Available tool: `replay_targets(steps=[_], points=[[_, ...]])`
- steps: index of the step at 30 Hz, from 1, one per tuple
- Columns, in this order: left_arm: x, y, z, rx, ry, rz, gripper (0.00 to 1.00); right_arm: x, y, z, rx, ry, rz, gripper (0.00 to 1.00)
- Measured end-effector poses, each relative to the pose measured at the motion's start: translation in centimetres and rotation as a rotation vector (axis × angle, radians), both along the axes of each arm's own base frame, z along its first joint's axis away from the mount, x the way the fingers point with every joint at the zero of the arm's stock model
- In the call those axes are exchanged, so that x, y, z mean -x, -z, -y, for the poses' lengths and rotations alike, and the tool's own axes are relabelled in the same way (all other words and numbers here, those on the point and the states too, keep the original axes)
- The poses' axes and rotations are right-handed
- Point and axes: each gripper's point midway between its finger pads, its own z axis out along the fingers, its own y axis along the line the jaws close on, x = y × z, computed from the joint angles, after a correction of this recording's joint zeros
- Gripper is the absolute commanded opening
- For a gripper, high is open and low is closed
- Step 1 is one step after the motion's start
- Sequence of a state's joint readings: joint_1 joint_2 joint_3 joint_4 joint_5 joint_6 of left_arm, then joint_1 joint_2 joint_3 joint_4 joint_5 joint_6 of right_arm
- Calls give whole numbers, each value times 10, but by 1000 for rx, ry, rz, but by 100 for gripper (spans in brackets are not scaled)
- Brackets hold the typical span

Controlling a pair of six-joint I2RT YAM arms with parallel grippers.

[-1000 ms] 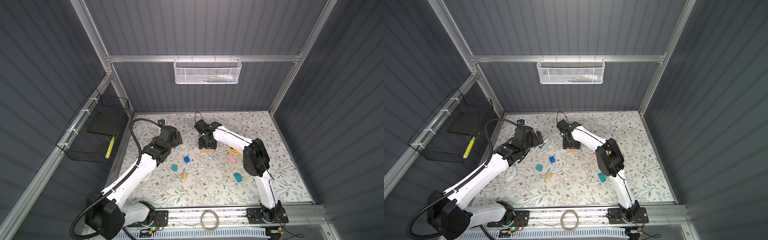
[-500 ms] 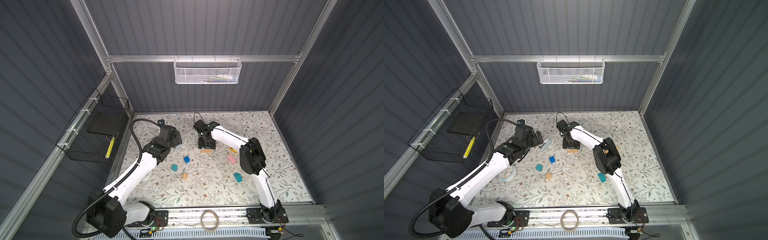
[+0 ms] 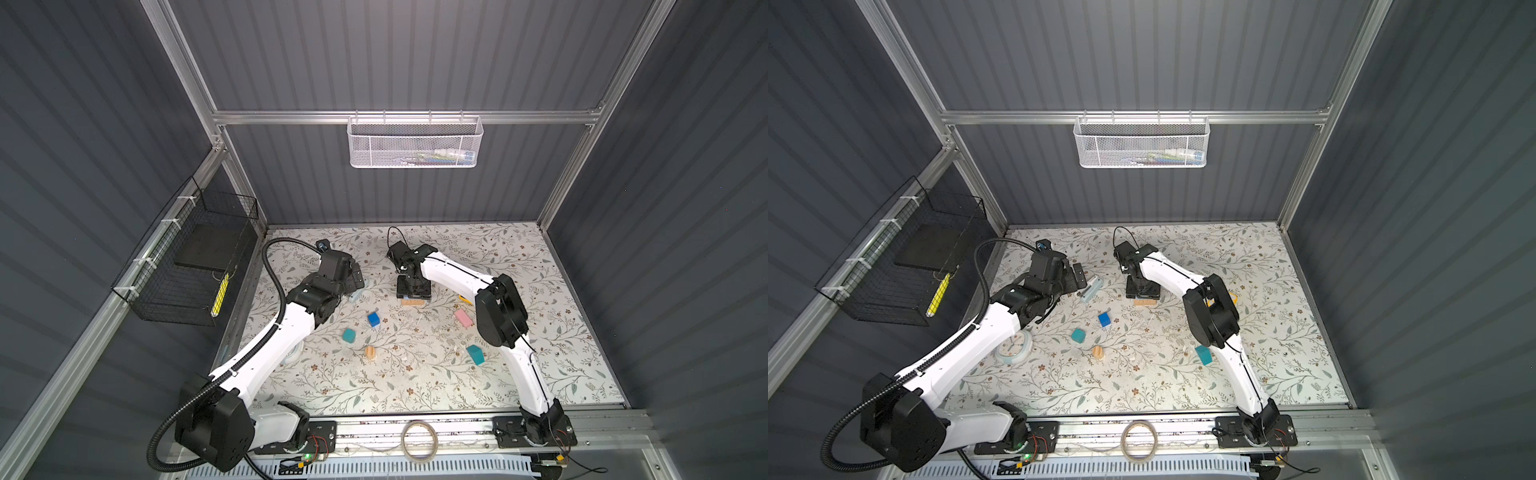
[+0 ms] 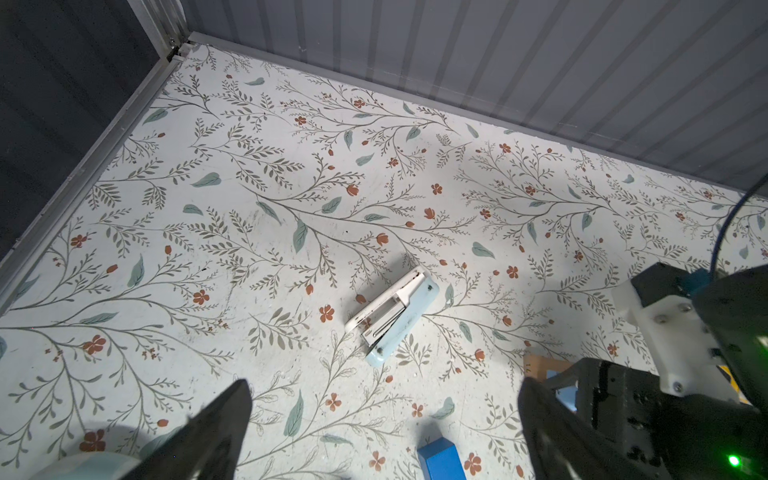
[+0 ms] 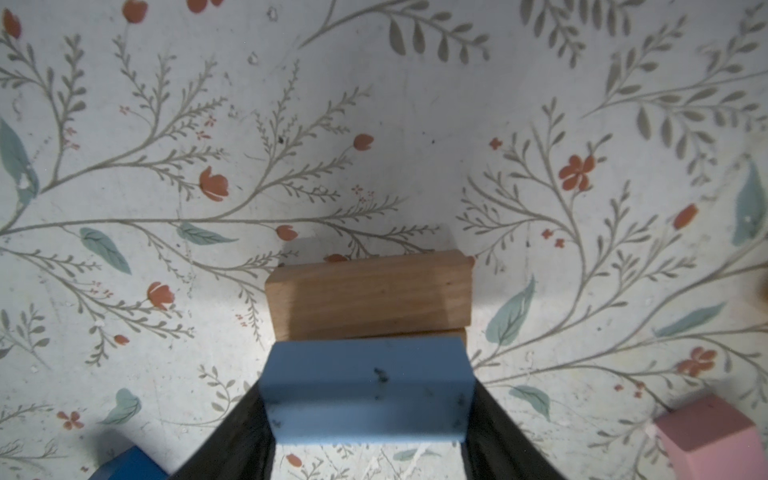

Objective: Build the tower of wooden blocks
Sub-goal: 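Lower the light blue block onto the wood stack with the right gripper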

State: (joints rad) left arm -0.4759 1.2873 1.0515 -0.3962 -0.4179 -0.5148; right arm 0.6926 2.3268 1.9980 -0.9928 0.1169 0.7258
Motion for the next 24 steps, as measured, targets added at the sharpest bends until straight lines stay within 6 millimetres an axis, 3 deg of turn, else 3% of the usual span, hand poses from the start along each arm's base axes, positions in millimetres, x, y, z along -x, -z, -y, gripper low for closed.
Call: replay_targets(steps=[24], points=[[-1, 1, -2, 11, -1, -6, 100, -1, 0, 0, -10, 4, -7, 60]])
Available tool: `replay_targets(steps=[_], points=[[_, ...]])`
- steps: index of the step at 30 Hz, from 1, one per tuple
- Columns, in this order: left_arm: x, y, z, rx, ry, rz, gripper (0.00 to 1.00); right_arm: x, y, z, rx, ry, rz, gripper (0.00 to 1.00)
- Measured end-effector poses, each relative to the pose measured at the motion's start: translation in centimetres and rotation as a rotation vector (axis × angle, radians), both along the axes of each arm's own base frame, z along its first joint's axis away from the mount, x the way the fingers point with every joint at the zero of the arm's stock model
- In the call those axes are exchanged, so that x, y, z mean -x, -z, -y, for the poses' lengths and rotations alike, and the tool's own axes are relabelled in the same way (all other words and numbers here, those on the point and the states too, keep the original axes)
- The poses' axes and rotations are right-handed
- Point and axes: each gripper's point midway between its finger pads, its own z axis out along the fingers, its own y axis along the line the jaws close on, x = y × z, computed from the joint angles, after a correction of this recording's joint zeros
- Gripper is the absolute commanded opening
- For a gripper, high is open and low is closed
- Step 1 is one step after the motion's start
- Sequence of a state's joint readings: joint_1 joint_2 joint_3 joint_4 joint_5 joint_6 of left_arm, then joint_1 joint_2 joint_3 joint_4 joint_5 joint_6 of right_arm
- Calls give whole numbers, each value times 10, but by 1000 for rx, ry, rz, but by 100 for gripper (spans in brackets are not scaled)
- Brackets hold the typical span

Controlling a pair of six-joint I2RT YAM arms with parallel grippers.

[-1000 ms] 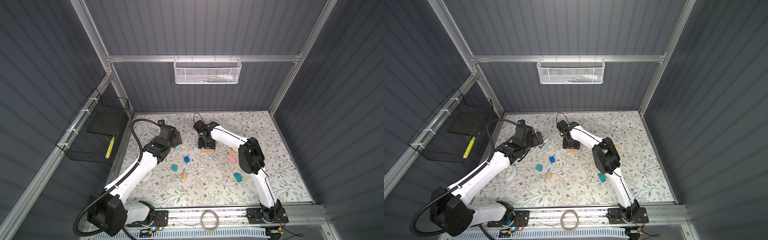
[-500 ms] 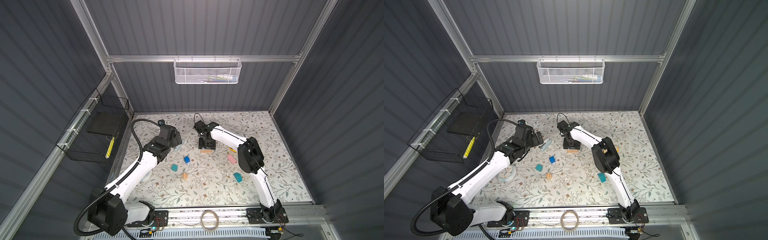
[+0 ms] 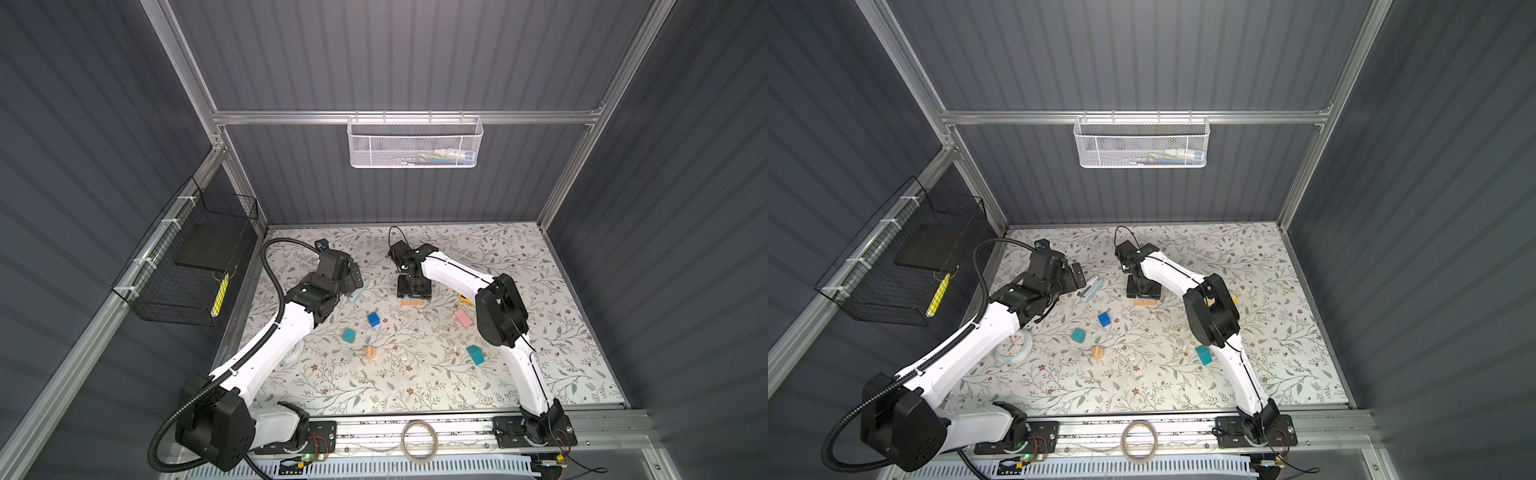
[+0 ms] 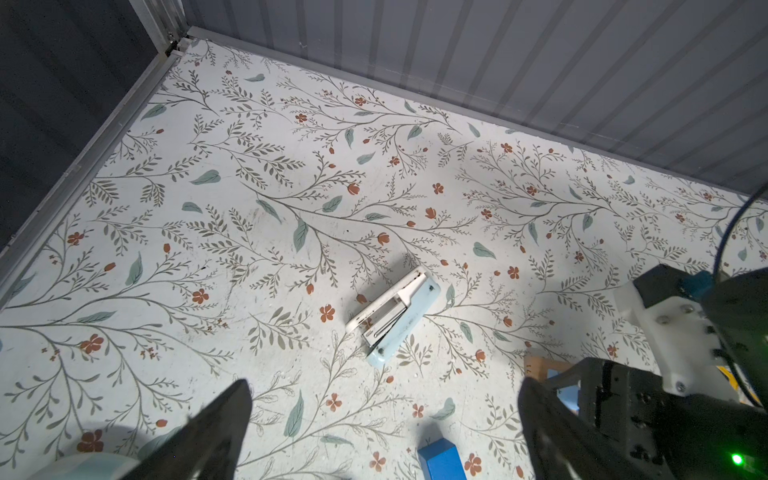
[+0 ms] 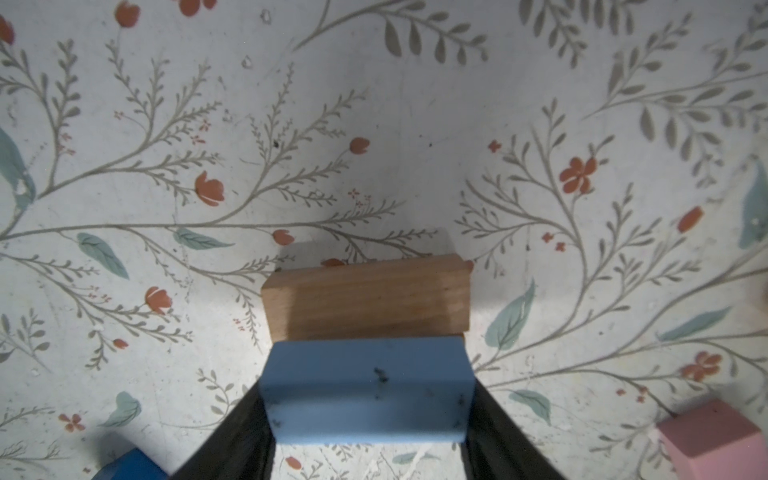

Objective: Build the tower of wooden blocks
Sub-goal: 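Lower the light blue block onto the wood stack with the right gripper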

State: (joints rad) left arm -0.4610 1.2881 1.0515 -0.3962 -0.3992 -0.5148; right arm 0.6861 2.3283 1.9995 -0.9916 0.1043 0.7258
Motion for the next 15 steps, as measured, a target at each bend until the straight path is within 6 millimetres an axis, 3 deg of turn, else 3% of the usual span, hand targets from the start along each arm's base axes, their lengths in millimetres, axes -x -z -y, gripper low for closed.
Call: replay_targets(steps=[15], points=[[0, 0, 0, 4, 1, -2, 100, -1, 1, 0, 1, 1, -1, 62]])
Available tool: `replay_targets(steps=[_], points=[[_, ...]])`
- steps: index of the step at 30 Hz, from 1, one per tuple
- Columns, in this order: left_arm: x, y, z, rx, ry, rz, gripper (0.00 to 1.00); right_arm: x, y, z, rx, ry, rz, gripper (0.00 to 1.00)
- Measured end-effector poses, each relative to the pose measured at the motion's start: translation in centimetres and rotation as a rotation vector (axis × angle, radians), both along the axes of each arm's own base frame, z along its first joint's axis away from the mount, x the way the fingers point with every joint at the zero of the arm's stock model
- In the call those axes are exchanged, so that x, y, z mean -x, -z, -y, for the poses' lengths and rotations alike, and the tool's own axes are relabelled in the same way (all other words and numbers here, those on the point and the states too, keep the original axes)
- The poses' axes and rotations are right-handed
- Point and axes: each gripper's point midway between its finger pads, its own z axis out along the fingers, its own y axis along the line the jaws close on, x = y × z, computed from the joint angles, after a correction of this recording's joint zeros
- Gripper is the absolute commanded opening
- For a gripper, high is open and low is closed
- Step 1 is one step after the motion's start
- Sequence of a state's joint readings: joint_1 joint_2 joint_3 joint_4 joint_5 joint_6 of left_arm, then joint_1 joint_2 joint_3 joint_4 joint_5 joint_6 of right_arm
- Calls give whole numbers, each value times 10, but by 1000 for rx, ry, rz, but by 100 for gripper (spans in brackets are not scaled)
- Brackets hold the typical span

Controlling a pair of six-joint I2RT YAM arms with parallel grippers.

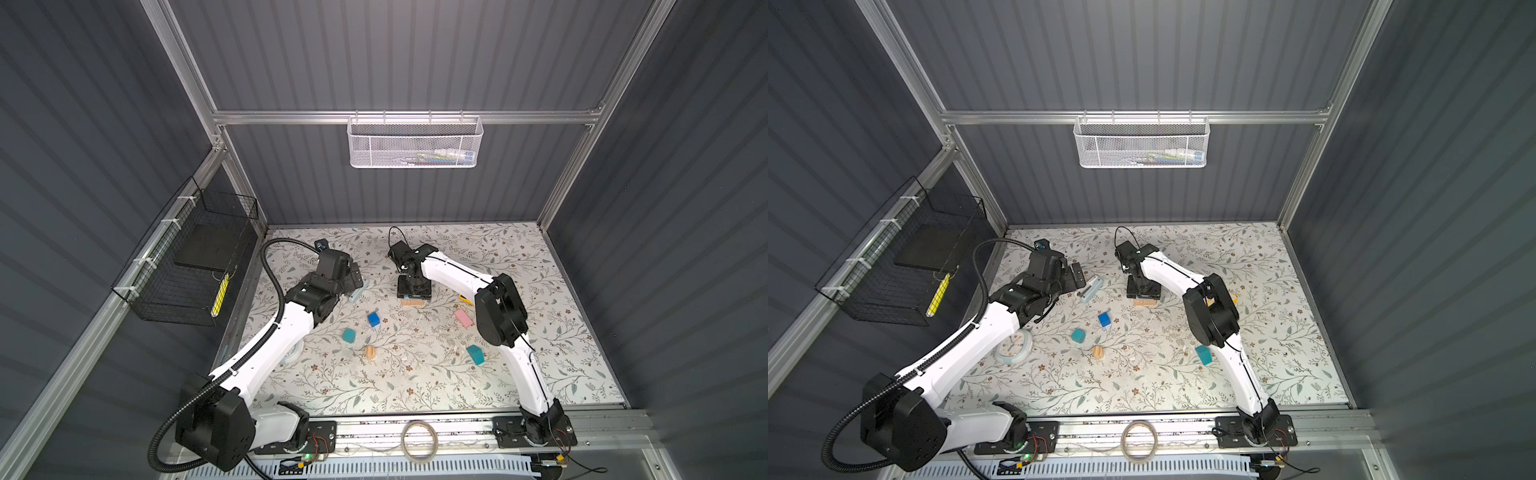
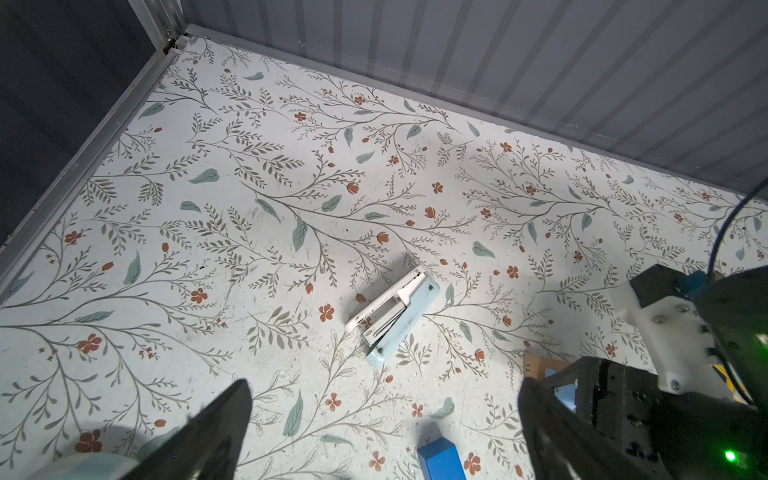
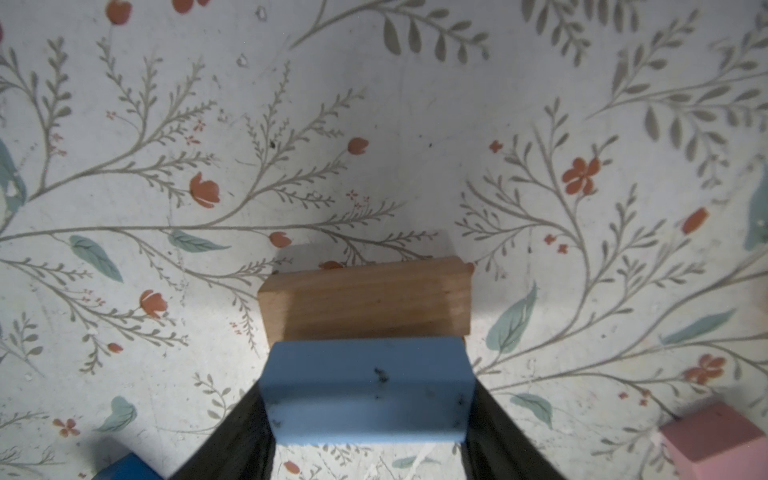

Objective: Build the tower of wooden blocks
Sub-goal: 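Lower the light blue block onto the wood stack with the right gripper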

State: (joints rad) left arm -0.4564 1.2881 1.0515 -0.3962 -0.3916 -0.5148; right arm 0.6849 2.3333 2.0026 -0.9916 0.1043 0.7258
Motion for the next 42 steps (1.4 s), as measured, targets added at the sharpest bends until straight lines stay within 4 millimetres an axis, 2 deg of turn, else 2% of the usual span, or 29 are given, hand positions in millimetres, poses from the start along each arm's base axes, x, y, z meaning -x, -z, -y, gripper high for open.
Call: replay_targets(steps=[42], points=[[-1, 0, -3, 7, -5, -3, 100, -4, 1, -2, -5, 4, 1, 71]])
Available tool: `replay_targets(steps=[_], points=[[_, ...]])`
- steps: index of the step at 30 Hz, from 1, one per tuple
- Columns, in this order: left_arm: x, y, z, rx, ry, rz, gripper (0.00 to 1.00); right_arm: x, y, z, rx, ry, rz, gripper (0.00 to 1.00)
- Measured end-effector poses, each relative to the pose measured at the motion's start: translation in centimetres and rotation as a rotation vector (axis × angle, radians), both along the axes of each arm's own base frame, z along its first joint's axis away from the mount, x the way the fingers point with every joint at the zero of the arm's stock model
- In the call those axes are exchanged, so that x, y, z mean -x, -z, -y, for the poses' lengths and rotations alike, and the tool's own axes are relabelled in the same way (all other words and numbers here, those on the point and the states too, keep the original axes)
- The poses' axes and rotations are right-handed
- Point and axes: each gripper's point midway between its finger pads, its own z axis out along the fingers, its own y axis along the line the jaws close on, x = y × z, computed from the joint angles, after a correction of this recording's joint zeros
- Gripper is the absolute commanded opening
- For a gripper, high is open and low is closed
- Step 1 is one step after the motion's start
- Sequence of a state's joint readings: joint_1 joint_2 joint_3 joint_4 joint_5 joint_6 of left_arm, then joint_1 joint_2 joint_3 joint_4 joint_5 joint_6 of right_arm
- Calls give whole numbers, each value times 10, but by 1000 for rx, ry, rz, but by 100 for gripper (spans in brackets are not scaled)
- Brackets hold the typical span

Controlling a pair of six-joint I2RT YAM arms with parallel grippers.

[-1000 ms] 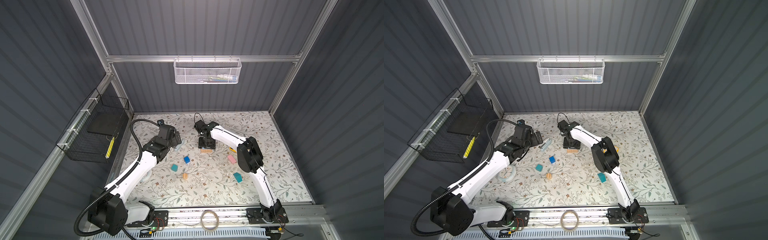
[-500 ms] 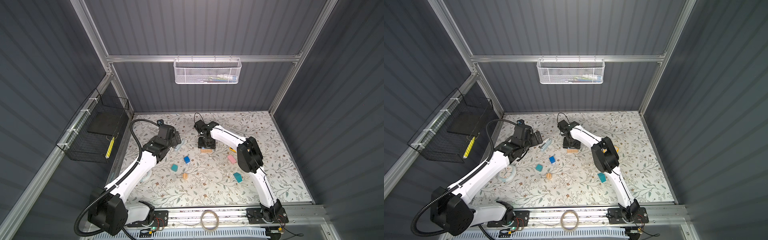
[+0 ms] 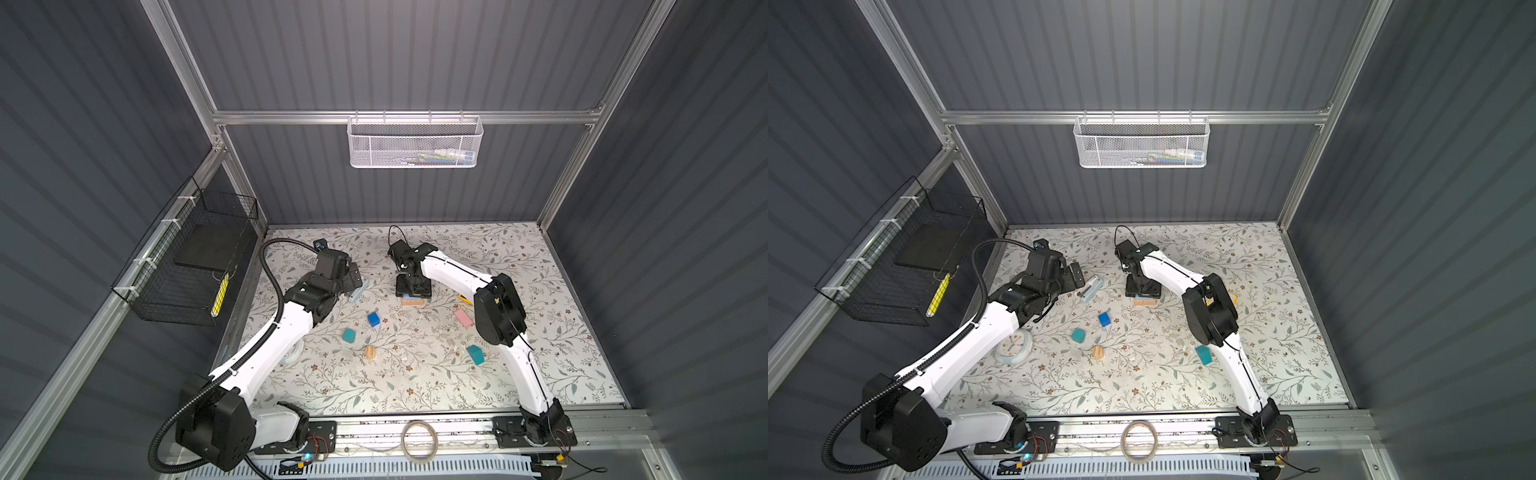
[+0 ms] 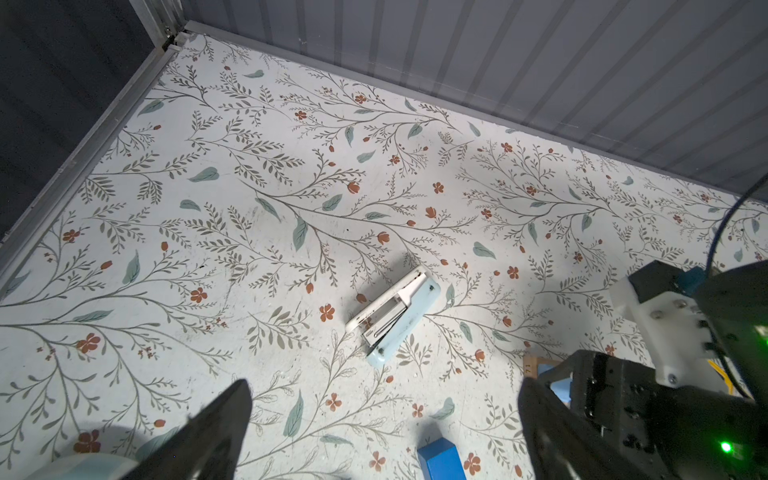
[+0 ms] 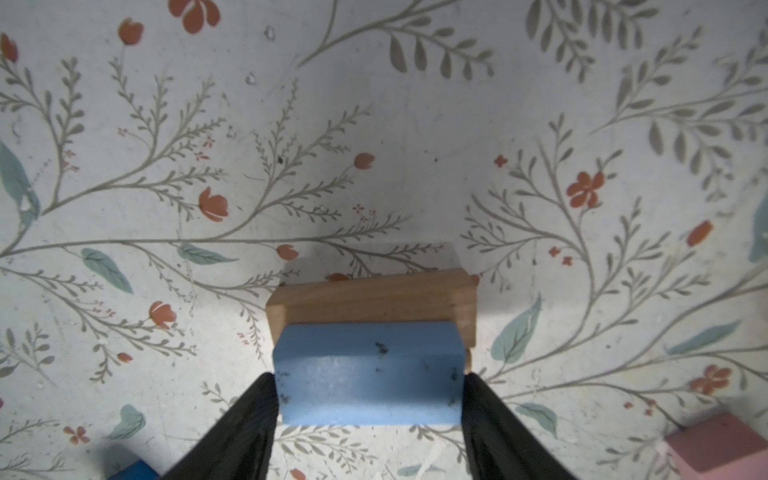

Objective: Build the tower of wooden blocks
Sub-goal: 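Lower the light blue block onto the wood stack with the right gripper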

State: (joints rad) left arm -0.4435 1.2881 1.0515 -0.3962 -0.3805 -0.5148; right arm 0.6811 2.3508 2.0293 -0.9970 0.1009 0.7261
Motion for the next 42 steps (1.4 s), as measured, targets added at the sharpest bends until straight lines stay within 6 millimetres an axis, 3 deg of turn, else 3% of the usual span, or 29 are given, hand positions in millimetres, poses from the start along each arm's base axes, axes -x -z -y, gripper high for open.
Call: replay_targets(steps=[12, 22, 42], points=[[0, 0, 0, 1, 0, 0, 100, 0, -2, 0, -1, -1, 1, 66], [0, 0, 1, 5, 5, -2, 100, 2, -2, 1, 7, -1, -7, 70], [0, 1, 0, 8, 4, -4, 100, 1, -2, 1, 10, -20, -7, 68]])
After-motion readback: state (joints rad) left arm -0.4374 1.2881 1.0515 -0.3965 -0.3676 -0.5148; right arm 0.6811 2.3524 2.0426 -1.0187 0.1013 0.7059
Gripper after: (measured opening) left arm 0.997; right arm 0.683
